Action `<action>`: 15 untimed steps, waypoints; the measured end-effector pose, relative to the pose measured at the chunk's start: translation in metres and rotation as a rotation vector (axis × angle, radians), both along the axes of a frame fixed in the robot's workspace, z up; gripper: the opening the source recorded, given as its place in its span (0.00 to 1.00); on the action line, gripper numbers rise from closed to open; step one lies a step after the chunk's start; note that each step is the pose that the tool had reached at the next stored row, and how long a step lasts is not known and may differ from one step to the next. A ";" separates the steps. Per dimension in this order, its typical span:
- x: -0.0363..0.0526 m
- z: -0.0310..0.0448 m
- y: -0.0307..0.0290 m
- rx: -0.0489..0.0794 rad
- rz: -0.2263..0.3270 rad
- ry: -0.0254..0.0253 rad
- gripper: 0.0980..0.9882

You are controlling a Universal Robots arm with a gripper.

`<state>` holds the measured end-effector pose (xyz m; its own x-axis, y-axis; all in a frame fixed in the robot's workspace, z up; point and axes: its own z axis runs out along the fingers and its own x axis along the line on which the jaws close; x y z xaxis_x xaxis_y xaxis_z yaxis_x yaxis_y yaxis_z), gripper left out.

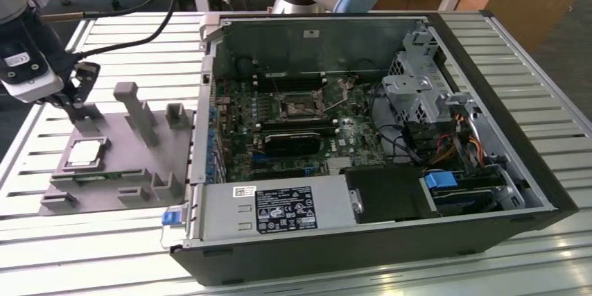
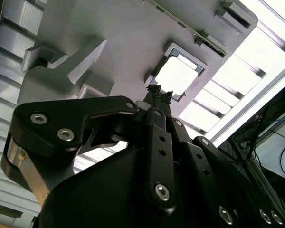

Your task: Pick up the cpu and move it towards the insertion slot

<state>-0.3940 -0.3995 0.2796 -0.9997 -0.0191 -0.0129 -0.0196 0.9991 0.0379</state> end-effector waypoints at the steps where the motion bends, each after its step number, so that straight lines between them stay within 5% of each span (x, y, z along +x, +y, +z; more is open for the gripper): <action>1: -0.0005 -0.0019 0.0000 0.000 0.000 -0.0004 0.00; 15: -0.0133 -0.0242 -0.0003 0.000 0.000 -0.0018 0.00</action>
<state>-0.4073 -0.3998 0.2554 -0.9997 -0.0191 -0.0148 -0.0196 0.9991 0.0379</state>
